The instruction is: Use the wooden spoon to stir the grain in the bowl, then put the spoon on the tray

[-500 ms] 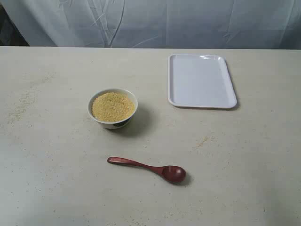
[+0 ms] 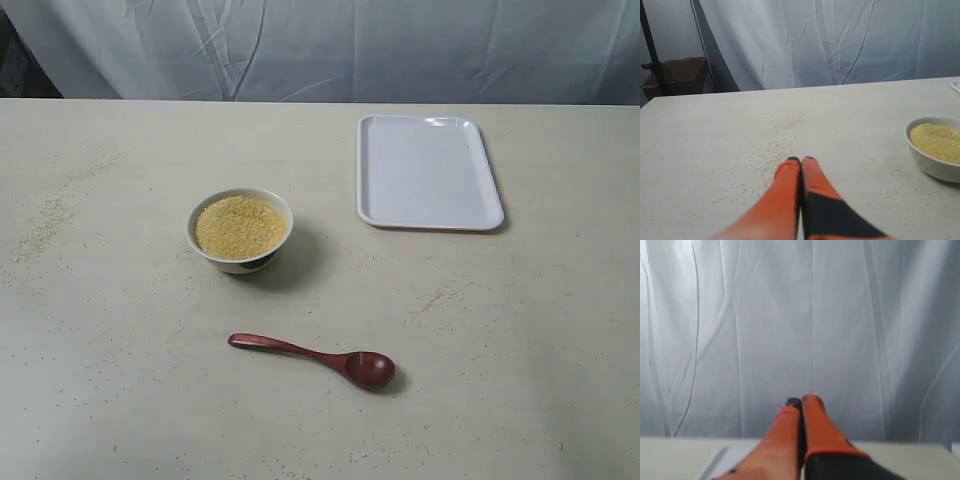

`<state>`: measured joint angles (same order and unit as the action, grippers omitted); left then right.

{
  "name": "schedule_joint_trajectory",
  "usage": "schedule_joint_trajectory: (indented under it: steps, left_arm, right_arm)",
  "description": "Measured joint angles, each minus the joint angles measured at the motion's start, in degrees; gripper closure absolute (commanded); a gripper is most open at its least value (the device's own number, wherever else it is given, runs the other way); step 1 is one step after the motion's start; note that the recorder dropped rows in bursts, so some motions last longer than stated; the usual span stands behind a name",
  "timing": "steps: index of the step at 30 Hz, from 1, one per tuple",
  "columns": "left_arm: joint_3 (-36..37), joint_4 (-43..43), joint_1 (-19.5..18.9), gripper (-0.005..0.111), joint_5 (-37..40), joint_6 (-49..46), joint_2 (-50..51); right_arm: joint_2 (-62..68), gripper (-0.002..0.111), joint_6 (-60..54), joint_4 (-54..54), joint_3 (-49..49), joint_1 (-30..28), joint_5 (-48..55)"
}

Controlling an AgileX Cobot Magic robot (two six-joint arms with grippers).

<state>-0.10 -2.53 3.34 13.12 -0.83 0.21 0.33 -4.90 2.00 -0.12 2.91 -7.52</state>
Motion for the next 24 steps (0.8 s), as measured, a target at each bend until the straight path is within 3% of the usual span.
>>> schedule_joint_trajectory:
  steps: [8,14,17,24]
  left_arm:
    - [0.0,0.0,0.0,0.107,0.0,0.0,0.0]
    - [0.0,0.0,0.0,0.107,0.0,0.0,0.0]
    - [0.0,0.0,0.0,0.107,0.0,0.0,0.0]
    - [0.0,0.0,0.0,0.107,0.0,0.0,0.0]
  right_arm:
    - [-0.02,0.109,0.0,0.0,0.0,0.0,-19.22]
    - [-0.02,0.109,-2.48,6.23,0.0,0.0,-21.37]
    - [0.11,0.109,-4.97,10.14,-3.21,0.0,-10.96]
    - [14.86,0.109,-7.99,10.71,-23.66,0.0,29.55]
